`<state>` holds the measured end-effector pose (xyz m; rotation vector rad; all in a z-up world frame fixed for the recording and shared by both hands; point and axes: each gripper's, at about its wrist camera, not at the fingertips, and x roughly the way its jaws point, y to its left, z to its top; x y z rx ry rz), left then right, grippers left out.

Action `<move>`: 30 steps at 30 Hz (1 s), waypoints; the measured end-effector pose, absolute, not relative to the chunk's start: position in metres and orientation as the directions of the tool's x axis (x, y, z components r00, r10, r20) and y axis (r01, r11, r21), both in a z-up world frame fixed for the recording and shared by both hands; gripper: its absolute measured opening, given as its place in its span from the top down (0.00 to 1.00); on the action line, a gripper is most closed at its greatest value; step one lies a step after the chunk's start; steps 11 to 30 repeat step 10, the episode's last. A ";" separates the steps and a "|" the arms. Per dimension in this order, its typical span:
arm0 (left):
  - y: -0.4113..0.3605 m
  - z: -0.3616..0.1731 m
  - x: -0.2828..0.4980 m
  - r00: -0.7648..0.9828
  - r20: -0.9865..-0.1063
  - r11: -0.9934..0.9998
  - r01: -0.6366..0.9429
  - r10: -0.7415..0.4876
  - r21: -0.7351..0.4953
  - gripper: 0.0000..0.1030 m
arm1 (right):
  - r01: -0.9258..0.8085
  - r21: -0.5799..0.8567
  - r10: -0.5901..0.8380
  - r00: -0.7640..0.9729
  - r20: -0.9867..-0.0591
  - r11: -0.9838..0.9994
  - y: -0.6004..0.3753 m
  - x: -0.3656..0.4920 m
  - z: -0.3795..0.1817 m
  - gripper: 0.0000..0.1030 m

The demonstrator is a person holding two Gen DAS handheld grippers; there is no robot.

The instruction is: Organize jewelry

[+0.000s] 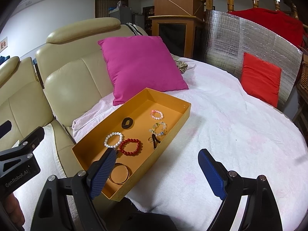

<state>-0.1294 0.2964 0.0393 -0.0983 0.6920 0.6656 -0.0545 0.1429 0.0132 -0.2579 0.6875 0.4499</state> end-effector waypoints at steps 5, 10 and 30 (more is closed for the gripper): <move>0.295 0.039 -0.129 0.572 -0.610 0.784 -0.606 0.548 0.136 0.03 | -0.487 -0.069 0.325 0.676 -0.661 0.871 0.144 -0.051 0.012 0.13; 0.279 0.041 -0.110 0.588 -0.637 0.817 -0.564 0.498 0.118 0.03 | -0.463 -0.025 0.340 0.685 -0.644 0.886 0.120 -0.039 0.015 0.13; 0.279 0.041 -0.110 0.588 -0.637 0.817 -0.564 0.498 0.118 0.03 | -0.463 -0.025 0.340 0.685 -0.644 0.886 0.120 -0.039 0.015 0.13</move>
